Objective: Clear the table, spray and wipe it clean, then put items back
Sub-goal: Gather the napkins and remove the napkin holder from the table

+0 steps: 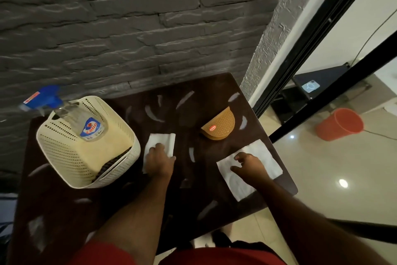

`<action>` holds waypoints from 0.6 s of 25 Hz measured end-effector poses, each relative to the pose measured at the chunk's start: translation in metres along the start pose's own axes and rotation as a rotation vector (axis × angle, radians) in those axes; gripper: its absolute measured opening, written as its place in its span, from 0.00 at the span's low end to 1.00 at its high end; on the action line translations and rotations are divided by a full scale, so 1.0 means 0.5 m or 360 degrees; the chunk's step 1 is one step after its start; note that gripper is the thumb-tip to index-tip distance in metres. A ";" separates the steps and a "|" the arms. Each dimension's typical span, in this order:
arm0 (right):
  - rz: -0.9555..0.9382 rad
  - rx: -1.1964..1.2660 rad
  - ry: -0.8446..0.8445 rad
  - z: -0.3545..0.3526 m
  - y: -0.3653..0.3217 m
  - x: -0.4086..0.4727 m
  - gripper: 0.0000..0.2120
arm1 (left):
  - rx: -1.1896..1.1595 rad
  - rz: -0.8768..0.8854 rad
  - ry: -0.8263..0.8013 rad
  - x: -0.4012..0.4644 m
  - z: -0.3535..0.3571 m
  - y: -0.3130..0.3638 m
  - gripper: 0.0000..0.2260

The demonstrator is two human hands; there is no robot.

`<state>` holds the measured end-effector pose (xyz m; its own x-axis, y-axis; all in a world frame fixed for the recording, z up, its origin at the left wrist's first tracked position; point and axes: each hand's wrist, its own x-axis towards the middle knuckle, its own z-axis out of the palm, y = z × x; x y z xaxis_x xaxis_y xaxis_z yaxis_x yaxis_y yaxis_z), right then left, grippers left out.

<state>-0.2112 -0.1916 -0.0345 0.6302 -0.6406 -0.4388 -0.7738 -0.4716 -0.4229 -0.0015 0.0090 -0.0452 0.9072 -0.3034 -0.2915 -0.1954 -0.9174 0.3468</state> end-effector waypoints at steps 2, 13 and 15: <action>-0.0035 -0.0031 -0.0030 -0.005 0.014 0.011 0.17 | -0.0011 -0.0113 -0.0054 0.003 0.010 -0.012 0.25; -0.0266 0.0027 -0.0250 -0.046 0.007 0.066 0.11 | -0.0182 -0.0092 0.0136 -0.028 0.038 0.055 0.16; -0.0273 0.0322 -0.0334 -0.053 -0.031 0.075 0.04 | -0.0362 -0.0003 0.0183 -0.048 0.033 0.097 0.11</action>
<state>-0.1776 -0.2244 -0.0234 0.7658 -0.4135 -0.4925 -0.6403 -0.4185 -0.6442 -0.0388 -0.0327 -0.0362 0.9464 -0.2587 -0.1933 -0.1169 -0.8324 0.5418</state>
